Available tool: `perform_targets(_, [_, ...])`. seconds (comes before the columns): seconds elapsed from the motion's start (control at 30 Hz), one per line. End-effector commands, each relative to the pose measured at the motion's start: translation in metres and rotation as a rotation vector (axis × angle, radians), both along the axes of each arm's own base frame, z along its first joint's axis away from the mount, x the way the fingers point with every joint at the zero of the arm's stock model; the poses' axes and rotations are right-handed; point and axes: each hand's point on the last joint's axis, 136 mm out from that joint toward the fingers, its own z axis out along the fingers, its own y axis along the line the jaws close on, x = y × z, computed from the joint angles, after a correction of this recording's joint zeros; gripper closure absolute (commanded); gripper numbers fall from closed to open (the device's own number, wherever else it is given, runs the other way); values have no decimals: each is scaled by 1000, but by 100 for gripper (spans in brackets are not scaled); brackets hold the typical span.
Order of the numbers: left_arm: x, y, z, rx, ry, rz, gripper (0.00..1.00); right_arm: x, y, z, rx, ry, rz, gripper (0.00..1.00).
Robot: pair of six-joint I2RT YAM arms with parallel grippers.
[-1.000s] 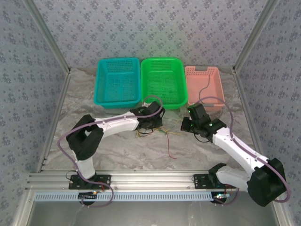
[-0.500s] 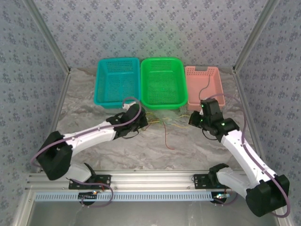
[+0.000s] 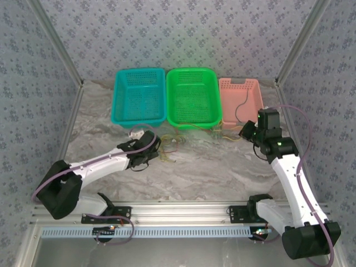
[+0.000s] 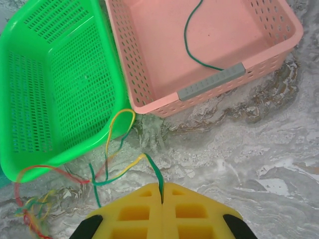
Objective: Untangle the cables
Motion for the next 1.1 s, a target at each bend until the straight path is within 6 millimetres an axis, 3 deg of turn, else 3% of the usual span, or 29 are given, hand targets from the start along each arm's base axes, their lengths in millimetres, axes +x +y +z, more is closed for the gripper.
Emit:
perform_targets(0.0, [-4, 19, 9, 49, -23, 12, 100, 1, -7, 3, -18, -3, -6, 100])
perform_targets(0.27, [-9, 32, 20, 77, -37, 18, 100, -1, -7, 12, -18, -27, -5, 100])
perform_targets(0.43, [-6, 22, 23, 62, -44, -38, 100, -6, 6, 35, 38, -101, 52, 100])
perform_targets(0.53, [-2, 9, 33, 23, -55, -82, 60, -10, 28, 55, 107, -166, 153, 100])
perform_targets(0.63, [3, -5, 57, -44, -100, -123, 42, -17, 48, 65, 131, -202, 239, 100])
perform_targets(0.9, [10, -45, 136, -217, -208, -265, 27, -27, 92, 75, 114, -303, 456, 100])
perform_targets(1.07, [15, -66, 158, -285, -187, -303, 23, -30, 117, 78, 75, -377, 586, 100])
